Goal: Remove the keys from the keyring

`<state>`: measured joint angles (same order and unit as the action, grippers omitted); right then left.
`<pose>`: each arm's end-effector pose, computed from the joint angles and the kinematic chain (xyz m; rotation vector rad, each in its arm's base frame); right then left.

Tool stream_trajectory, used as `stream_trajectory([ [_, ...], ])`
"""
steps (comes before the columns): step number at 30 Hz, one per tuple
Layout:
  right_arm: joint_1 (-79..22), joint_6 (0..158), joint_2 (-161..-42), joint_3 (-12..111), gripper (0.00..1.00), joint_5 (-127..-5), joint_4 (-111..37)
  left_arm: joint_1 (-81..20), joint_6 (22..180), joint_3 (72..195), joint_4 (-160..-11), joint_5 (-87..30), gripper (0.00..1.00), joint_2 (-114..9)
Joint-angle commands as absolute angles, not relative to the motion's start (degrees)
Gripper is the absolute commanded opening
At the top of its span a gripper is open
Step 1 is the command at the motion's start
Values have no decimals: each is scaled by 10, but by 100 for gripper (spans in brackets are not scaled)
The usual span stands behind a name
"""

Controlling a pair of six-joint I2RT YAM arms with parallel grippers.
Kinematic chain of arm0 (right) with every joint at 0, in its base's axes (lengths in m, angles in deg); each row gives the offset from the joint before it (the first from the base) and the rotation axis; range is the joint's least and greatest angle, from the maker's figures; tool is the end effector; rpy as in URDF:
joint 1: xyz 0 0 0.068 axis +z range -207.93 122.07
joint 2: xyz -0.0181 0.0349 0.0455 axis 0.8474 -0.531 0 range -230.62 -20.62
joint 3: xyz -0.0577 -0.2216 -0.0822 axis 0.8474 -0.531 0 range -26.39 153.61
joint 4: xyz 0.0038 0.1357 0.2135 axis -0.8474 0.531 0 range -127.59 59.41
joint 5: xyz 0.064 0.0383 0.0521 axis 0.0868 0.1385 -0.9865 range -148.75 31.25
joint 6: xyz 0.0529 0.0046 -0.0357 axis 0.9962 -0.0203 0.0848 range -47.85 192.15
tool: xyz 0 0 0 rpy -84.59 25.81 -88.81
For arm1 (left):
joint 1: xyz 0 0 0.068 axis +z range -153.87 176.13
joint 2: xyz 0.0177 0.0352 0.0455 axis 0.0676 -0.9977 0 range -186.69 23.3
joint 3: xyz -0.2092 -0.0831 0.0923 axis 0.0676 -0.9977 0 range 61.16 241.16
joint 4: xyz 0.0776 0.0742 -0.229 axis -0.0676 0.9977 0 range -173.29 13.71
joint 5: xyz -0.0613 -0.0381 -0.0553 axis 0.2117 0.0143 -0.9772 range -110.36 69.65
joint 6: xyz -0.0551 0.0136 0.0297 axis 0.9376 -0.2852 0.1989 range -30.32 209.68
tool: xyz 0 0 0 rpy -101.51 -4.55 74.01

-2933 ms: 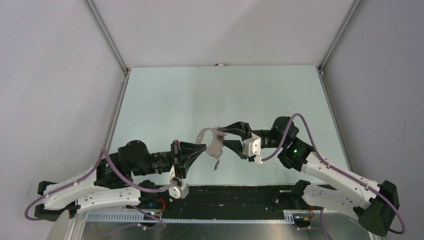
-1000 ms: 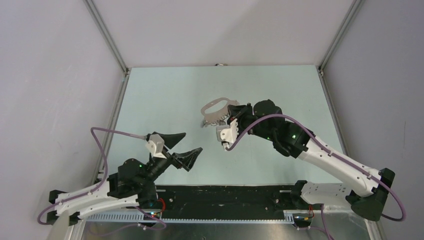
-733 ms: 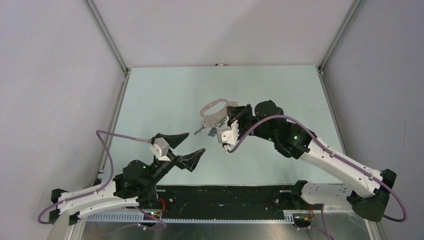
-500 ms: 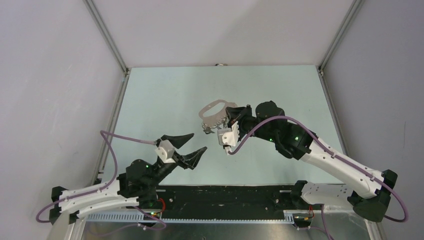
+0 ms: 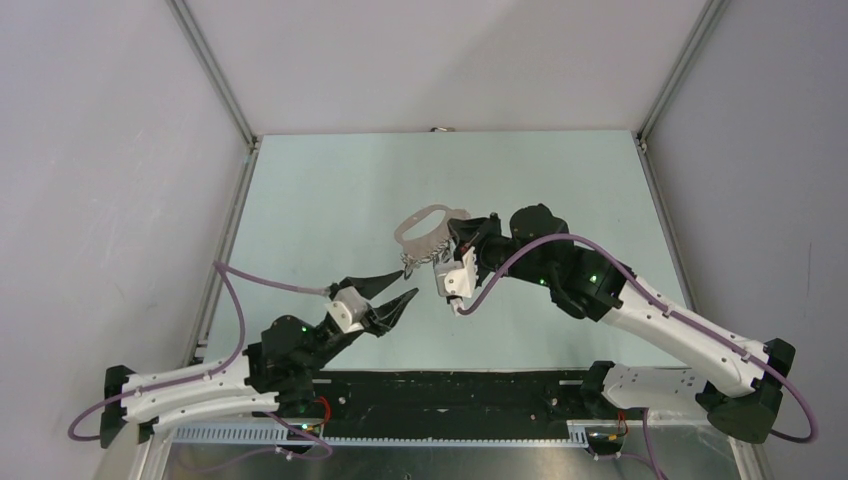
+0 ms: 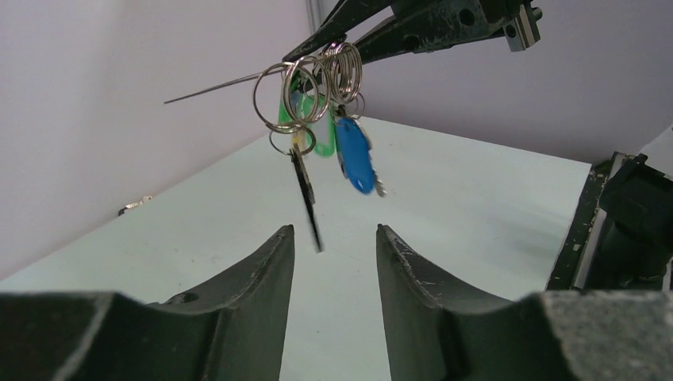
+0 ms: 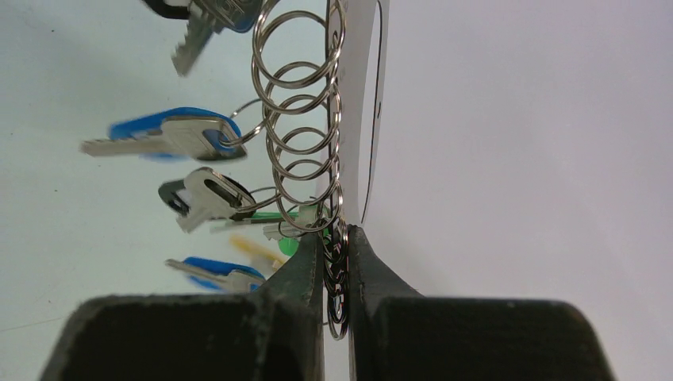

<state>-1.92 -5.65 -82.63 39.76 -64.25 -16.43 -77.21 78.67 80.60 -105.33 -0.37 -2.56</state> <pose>0.1411 0.2178 0.3604 -1.7452 0.6721 -0.1732 0.0643 -0.1554 0.2810 0.6554 1.1779 -0.6975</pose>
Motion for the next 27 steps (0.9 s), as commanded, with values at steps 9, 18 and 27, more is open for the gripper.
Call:
stream_trajectory([
  [9, -4, -48, -812, 425, 0, -662, -191, -771, 747, 834, -1117, -9, 45, -41],
  [18, 2, -45, -812, 425, 0, -660, -188, -770, 742, 841, -1129, -4, 27, -55],
  [27, -16, 12, -800, 385, 0, -650, -227, -769, 787, 836, -1128, 75, 0, -38],
])
